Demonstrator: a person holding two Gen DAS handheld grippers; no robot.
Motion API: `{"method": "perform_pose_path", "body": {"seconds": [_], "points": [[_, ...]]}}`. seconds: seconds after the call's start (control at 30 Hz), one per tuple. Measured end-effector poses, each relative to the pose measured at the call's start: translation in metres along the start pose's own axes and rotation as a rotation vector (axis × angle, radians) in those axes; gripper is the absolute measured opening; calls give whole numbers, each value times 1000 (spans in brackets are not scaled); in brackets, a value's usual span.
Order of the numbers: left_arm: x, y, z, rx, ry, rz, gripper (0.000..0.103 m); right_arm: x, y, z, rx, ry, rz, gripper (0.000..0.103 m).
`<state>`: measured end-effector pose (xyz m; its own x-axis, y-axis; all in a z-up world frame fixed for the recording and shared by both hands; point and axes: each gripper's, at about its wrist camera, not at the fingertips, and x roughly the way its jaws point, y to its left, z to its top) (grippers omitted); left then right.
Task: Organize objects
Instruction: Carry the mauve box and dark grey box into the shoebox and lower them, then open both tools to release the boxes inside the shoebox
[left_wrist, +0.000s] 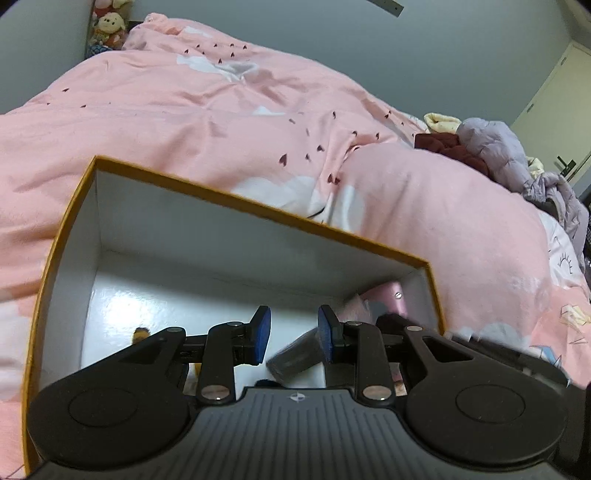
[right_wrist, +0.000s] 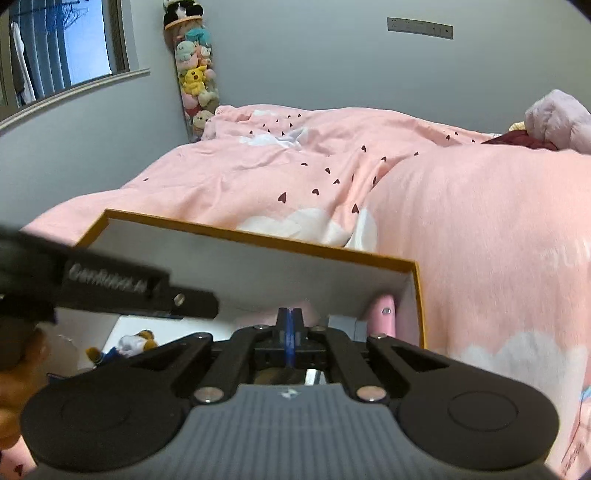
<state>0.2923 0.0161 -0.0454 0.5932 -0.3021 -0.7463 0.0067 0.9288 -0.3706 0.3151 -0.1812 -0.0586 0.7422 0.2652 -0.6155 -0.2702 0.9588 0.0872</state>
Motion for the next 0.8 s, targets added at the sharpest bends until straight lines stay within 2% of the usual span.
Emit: {"method": "perform_pose_path", "body": {"seconds": [0.1,0.13,0.23,0.4,0.47,0.6,0.67,0.8], "points": [[7,2,-4,27,40,-2,31,6,-5,1,17,33,3,1],[8,2,-7,38,49,-6,31,5,-6,-1,15,37,4,4],[8,-1,-14,83,64,-39,31,2,-1,-6,-6,39,-12,6],[7,-1,-24,110,114,-20,31,-14,1,-22,-16,82,5,11],[3,0,-28,113,117,-29,31,-18,0,-28,-1,101,-5,35],[1,-3,-35,156,115,-8,31,-30,0,-43,19,116,9,36],[2,-1,-35,140,118,8,31,-33,7,-49,-45,119,6,36],[0,-1,-35,140,126,2,31,-29,19,-54,-137,185,-4,39]]}}
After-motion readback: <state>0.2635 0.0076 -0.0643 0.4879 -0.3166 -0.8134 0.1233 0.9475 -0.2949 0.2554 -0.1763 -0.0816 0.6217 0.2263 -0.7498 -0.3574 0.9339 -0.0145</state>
